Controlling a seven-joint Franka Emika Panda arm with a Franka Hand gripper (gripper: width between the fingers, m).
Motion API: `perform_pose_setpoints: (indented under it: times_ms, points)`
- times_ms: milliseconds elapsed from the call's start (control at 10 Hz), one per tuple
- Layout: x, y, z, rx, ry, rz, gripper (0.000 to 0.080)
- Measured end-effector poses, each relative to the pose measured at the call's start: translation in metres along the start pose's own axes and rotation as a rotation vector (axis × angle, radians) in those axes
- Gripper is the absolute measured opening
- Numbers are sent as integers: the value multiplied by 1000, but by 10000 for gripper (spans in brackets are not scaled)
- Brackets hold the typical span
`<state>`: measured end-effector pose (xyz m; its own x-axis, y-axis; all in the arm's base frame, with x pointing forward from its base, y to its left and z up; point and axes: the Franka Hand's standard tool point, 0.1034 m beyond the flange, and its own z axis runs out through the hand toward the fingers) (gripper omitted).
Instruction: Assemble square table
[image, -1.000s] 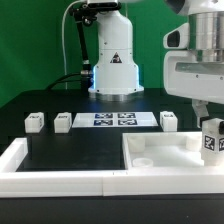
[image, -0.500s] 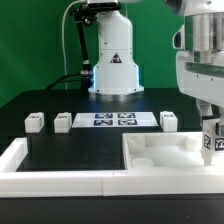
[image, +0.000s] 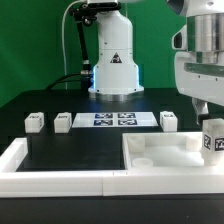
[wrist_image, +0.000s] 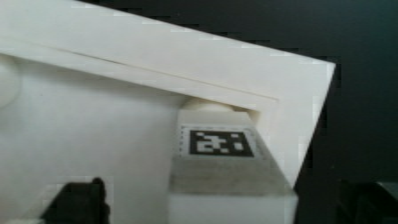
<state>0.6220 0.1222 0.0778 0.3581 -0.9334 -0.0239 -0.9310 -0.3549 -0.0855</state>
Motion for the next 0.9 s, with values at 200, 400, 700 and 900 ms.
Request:
perform_pose_setpoints:
  times_ms: [200,400,700,900]
  points:
    - [-7,-1,-3,14,2,-44,649]
    - [-15,1,-9,21,0,-73,649]
    - [-22,6,-12,20,-3,-91,649]
    - [-22,6,-12,19,-3,-91,649]
